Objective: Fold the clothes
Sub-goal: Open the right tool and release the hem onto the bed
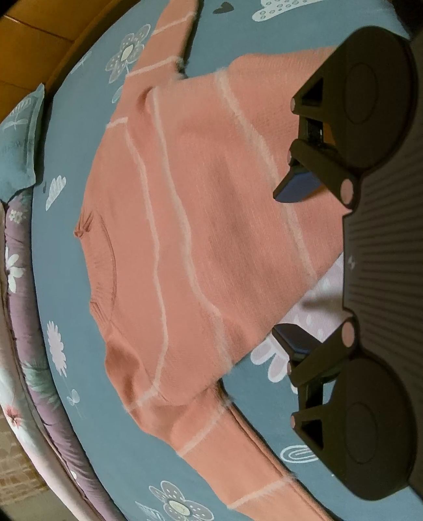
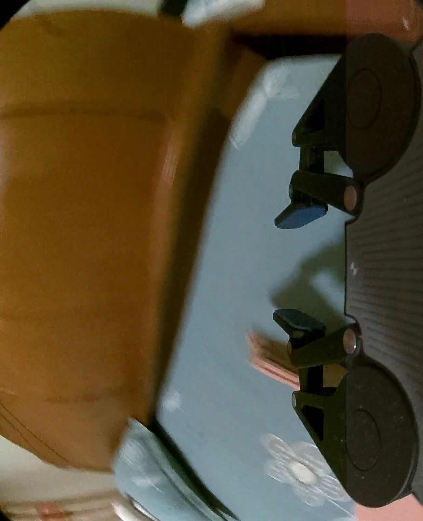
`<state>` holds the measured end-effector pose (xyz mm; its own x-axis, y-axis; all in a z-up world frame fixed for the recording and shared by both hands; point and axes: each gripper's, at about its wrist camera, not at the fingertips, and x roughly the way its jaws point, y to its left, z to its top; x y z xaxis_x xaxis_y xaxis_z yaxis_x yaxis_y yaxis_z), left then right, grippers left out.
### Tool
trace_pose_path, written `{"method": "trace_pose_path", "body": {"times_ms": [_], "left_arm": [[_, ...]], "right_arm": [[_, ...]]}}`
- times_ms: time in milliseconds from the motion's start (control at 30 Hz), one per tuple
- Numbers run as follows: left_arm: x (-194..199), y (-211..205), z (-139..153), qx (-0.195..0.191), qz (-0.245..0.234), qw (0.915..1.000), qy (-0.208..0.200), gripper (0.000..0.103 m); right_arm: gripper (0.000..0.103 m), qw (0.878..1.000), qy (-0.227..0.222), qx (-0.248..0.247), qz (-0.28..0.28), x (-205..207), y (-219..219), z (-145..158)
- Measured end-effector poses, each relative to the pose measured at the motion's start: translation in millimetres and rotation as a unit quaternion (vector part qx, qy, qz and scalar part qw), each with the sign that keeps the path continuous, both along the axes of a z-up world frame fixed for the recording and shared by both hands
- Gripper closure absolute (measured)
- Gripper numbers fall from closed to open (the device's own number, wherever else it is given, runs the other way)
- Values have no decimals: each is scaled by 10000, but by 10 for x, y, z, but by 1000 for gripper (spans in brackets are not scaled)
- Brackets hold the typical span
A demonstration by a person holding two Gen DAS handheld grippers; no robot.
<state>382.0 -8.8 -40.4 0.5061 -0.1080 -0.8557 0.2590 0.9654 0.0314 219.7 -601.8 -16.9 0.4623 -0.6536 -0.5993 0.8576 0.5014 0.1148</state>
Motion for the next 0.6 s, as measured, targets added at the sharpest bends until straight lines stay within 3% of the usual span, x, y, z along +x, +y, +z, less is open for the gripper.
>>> {"method": "trace_pose_path", "body": {"times_ms": [67, 167, 333, 433, 600], "left_arm": [[19, -13, 10, 4, -24, 10000, -26, 21], [31, -45, 36, 35, -100, 9999, -95, 21], [26, 0, 24, 53, -49, 9999, -95, 19], [10, 71, 14, 74, 75, 9999, -83, 19], [47, 258, -32, 67, 400, 9992, -48, 19]], "right_arm": [[37, 9996, 64, -261, 15, -23, 94, 72], [33, 9976, 162, -294, 606, 58, 305, 43], [30, 9812, 838, 91, 1736, 448, 692, -353], [20, 9811, 990, 3, 1662, 434, 771, -535], [20, 9897, 1011, 134, 1008, 442, 735, -336]]}}
